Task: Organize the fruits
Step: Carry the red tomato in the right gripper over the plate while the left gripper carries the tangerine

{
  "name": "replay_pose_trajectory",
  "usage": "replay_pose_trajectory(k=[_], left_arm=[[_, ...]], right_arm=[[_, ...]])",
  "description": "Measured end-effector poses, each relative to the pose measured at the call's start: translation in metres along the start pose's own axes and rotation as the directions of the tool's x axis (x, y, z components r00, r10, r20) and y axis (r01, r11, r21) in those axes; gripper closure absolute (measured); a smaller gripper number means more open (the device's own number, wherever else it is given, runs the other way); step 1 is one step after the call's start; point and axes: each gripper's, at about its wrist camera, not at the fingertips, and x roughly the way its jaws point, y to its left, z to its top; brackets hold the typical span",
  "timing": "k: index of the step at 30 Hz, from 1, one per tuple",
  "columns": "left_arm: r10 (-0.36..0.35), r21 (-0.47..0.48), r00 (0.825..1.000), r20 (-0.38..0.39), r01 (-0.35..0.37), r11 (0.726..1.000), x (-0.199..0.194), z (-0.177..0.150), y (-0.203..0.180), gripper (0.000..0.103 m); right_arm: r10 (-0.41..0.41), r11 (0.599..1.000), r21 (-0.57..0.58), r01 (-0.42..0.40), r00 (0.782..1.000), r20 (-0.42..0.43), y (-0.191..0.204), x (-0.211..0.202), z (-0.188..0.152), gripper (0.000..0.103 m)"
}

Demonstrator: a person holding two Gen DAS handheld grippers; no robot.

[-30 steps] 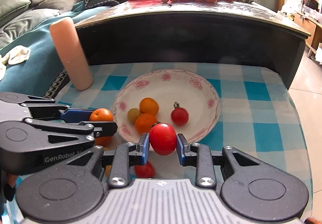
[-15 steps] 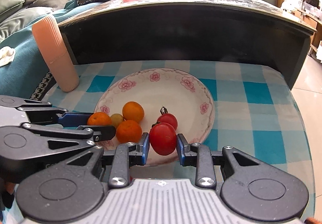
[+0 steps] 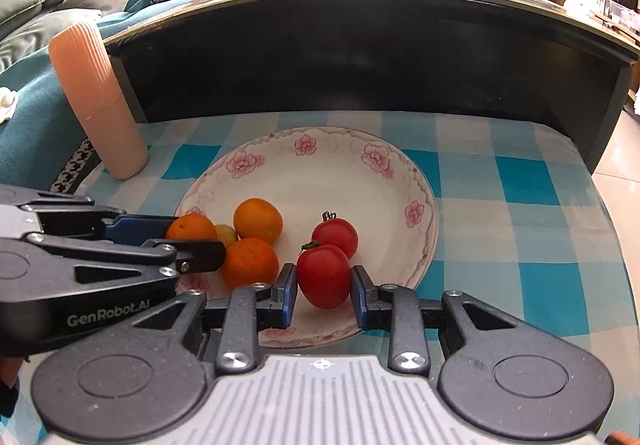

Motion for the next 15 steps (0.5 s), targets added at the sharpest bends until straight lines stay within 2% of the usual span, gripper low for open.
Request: replay_pose_trajectory(k=[15], left_arm=[[-0.033,-0.049,0.999,0.016,0.034,0.998,0.009,0.014,0.005,0.062]], right_arm=[[0.006,0.999,0.031,-0.007,0.999,0.031,-0.012,0.0,0.005,0.058]])
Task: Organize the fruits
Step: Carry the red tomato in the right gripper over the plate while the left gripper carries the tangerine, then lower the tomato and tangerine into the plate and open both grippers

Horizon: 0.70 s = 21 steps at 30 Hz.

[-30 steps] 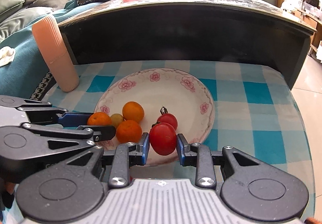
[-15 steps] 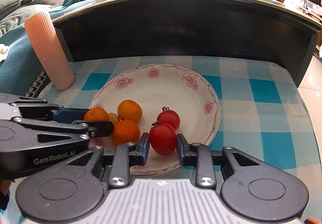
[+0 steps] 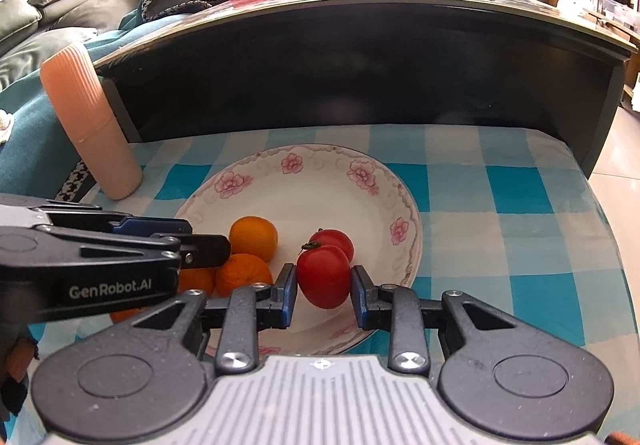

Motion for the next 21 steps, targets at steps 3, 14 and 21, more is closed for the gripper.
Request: replay_pose_trajectory(k=[3,14,21], left_arm=[[-0.006,-0.008,1.0,0.001,0.006,1.0,0.0016,0.0012,0.0013,0.06],[-0.012,-0.024,1.0,0.005,0.012,1.0,0.0044,0.004,0.0009,0.056],[0.005,-0.029,1.0,0.007,-0.005,1.0,0.0035,0.0054,0.0011,0.052]], right_arm=[[-0.005,1.0,-0.011,0.005,1.0,-0.008,-0.0009,0.0036,-0.0013,0.058],[0.003,0.999,-0.047,-0.003,1.0,-0.016,0.0028,0.0081,-0.0022,0.058],[0.007,0.999,-0.045,-0.007,1.0,0.0,0.0021,0.0031,-0.0016,0.054]])
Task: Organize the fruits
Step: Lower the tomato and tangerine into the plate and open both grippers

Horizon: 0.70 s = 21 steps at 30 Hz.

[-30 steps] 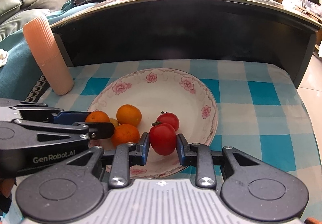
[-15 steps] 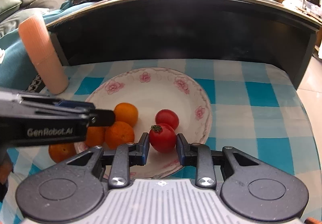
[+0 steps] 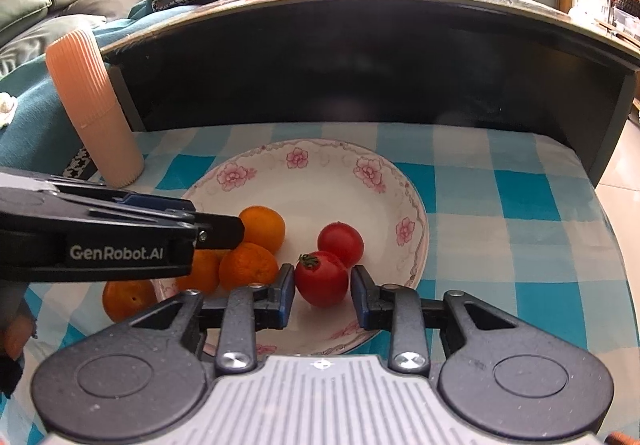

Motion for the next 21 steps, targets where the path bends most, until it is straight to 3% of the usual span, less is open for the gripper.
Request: replay_pose_trajectory(k=[4,21], left_arm=[[0.0,-0.01,1.0,0.014,0.0,1.0,-0.005,0.002,0.001,0.052],[-0.025,-0.048,0.998,0.049,0.027,0.998,-0.025,0.008,0.008,0.046]], right_arm=[[0.001,1.0,0.001,-0.001,1.0,0.012,0.0,-0.003,0.003,0.05],[-0.006,0.998,0.069,0.002,0.999,0.054,-0.009,-0.02,0.014,0.049]])
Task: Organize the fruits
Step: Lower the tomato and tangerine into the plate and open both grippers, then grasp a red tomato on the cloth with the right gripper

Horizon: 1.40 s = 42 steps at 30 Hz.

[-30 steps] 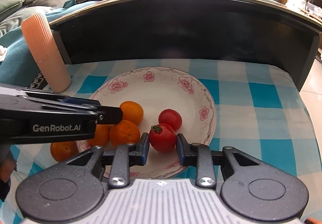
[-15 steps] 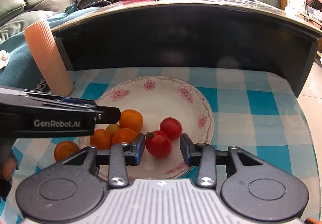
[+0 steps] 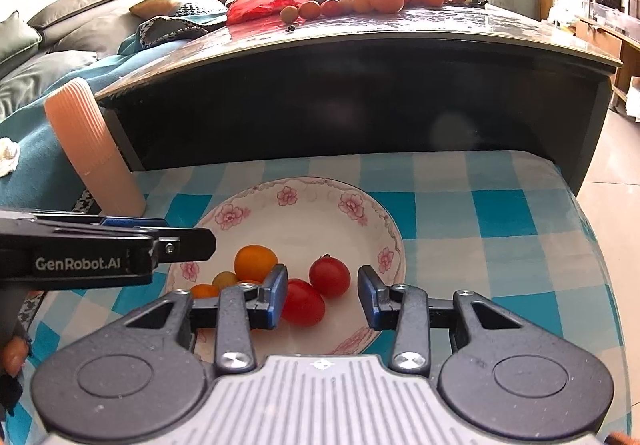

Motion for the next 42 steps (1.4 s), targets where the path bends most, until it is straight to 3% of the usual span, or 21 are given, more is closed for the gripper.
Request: replay_pose_trajectory(k=[11,20,32,42], left_arm=[[-0.038,-0.013,0.999,-0.018,0.038,0.999,-0.005,-0.002,-0.004,0.04],[-0.026,0.001,0.999,-0.023,0.026,1.0,-0.026,-0.017,-0.005,0.038],[-0.003,0.063,0.998,-0.064,0.007,0.998,-0.063,-0.063,-0.002,0.036],[-0.006,0.041,0.992,-0.127,0.012,0.999,-0.082,-0.109,0.007,0.035]], right_arm=[[-0.011,1.0,-0.005,0.011,1.0,-0.002,0.0,-0.01,0.001,0.049],[-0.016,1.0,-0.025,0.015,1.0,-0.002,0.004,-0.034,-0.003,0.049],[0.005,0.993,-0.116,-0.013,0.998,-0.067,0.027,-0.053,-0.036,0.049],[0.032,0.98,-0.189,-0.056,0.991,-0.127,0.053,-0.051,-0.067,0.049]])
